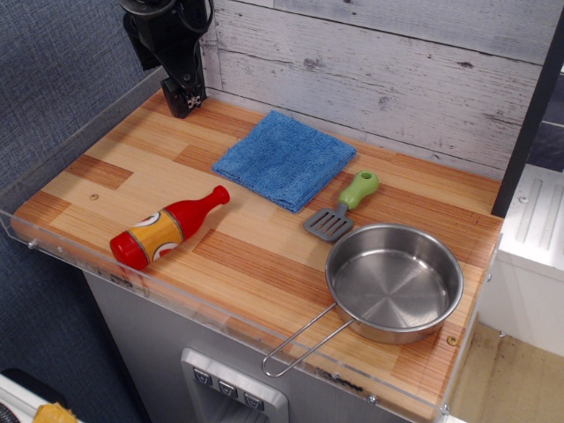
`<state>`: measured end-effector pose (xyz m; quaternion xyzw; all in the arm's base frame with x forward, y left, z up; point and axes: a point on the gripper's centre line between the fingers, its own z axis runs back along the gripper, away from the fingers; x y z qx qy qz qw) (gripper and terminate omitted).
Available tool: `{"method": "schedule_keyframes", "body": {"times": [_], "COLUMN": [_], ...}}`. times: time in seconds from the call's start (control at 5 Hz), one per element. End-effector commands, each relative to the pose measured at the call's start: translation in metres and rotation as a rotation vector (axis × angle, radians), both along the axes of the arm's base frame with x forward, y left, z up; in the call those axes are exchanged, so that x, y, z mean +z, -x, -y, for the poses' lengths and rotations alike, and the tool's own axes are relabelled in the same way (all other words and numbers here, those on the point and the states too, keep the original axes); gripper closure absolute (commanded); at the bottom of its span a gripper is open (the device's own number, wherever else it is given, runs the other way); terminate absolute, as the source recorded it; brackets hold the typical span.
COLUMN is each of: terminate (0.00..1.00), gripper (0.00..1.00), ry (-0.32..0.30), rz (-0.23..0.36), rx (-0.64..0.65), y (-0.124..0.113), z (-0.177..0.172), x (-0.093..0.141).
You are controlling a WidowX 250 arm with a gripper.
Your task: Place the red bottle on the far edge of the table.
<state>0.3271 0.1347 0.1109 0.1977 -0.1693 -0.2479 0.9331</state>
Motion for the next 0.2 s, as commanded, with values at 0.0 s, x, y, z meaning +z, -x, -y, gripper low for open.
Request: {"method": "schedule_keyframes", "body": {"times": [0.0], "terminate": [1.0], "gripper": [0.0], "ry": [-0.019], "rz": [0.049], "rx": [-0.004], "y": [0.0046], "z": [0.0037], "x": [0.0214]}}
